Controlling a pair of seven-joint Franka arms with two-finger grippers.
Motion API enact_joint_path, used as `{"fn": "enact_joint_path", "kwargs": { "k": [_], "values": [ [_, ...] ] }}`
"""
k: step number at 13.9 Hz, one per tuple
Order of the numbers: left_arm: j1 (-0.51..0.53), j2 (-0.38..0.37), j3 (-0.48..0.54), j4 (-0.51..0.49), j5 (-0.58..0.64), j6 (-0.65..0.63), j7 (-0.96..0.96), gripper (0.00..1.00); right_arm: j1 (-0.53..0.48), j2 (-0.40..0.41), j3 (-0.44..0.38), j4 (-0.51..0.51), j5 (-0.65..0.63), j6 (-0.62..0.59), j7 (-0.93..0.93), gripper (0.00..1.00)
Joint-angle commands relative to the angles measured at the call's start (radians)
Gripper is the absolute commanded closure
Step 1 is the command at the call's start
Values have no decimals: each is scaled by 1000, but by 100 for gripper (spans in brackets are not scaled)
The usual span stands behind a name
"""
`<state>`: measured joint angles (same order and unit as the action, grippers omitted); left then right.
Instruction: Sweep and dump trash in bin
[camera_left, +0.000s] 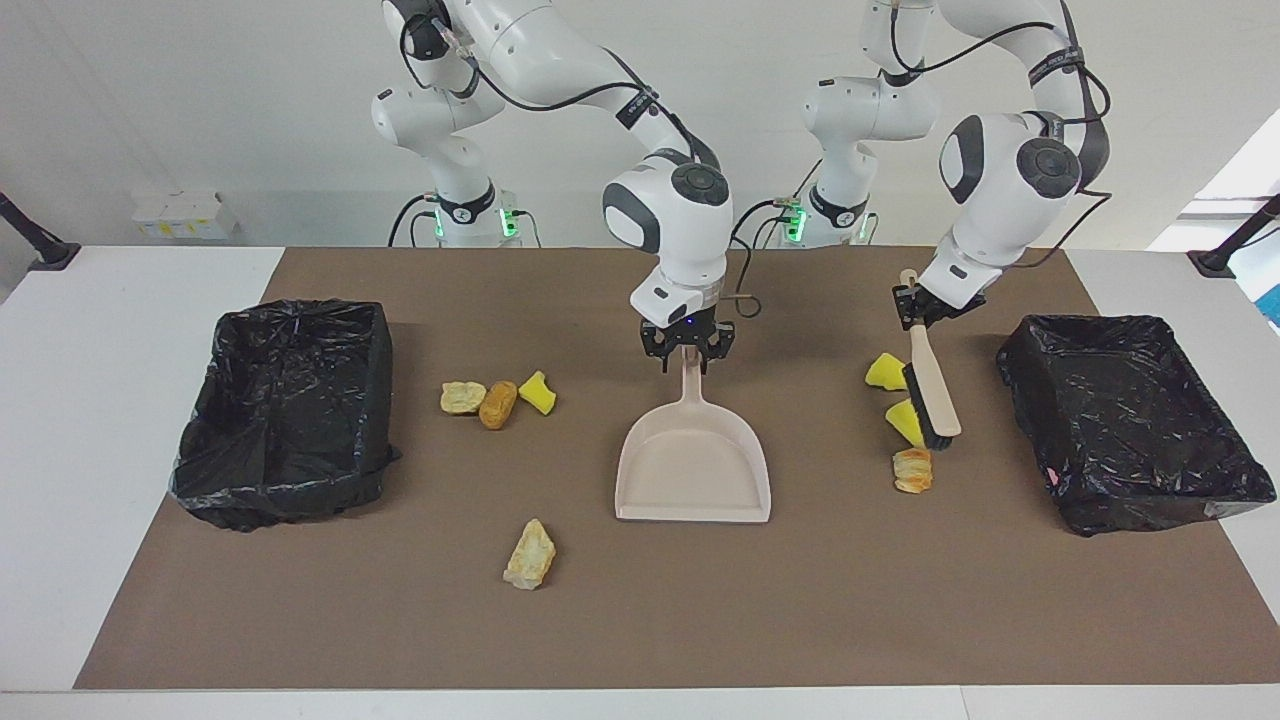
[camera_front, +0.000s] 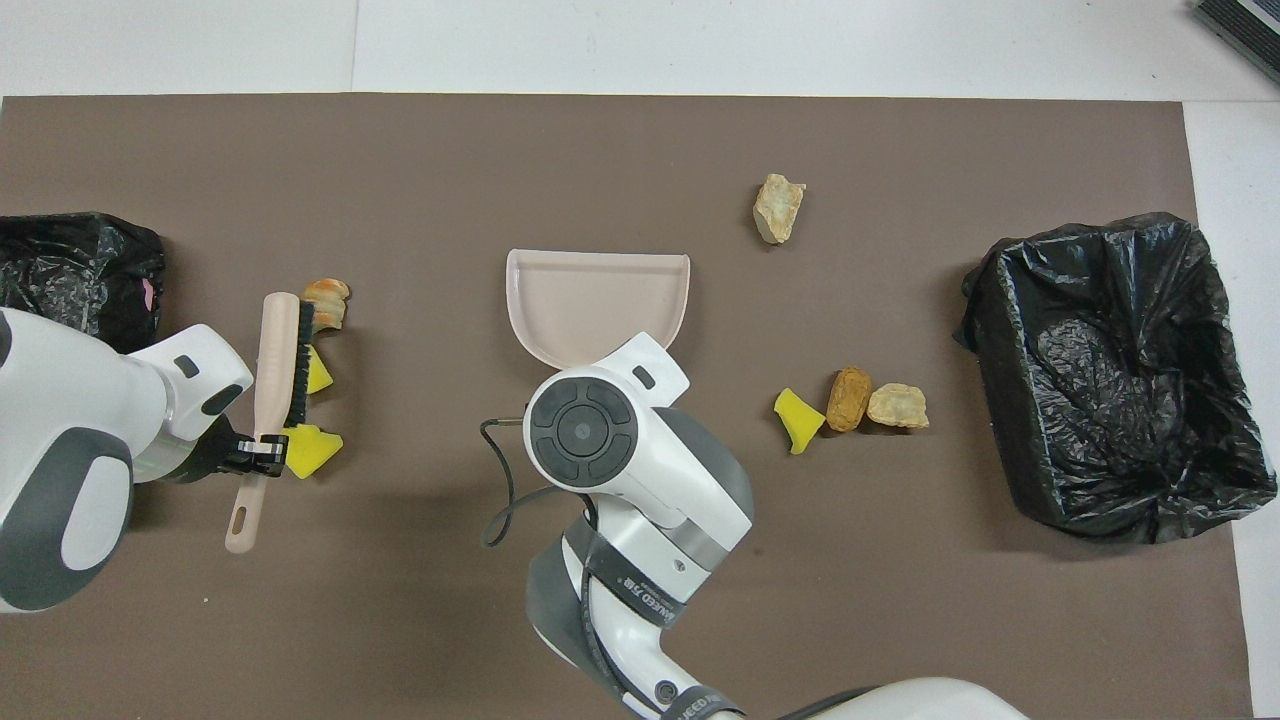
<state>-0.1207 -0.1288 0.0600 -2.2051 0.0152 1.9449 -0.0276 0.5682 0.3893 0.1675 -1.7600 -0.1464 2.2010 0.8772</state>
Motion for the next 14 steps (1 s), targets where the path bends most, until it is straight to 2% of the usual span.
{"fn": "enact_joint_path", "kwargs": {
  "k": [1, 4, 5, 7, 10, 14],
  "values": [
    [64, 79, -6, 80, 20, 11, 78, 100, -10, -9, 7, -22, -16, 13, -21, 54],
    [128, 92, -6, 70, 28, 57, 163, 100, -2, -9, 7, -6, -25, -23, -23, 91],
    [130, 100, -6, 68, 35, 65, 163, 100, -2, -9, 7, -4, -27, -30, -29, 97],
    [133, 130, -6, 68, 61, 94, 164, 100, -19, -9, 7, -6, -25, -47, -108, 100],
    [147, 150, -6, 65, 63, 114, 173, 100, -95, -20, 7, -9, -5, -84, -578, 100],
    [145, 159, -6, 33, 63, 155, 169, 100, -189, -82, 12, -4, 7, -147, -921, 100]
  ]
}}
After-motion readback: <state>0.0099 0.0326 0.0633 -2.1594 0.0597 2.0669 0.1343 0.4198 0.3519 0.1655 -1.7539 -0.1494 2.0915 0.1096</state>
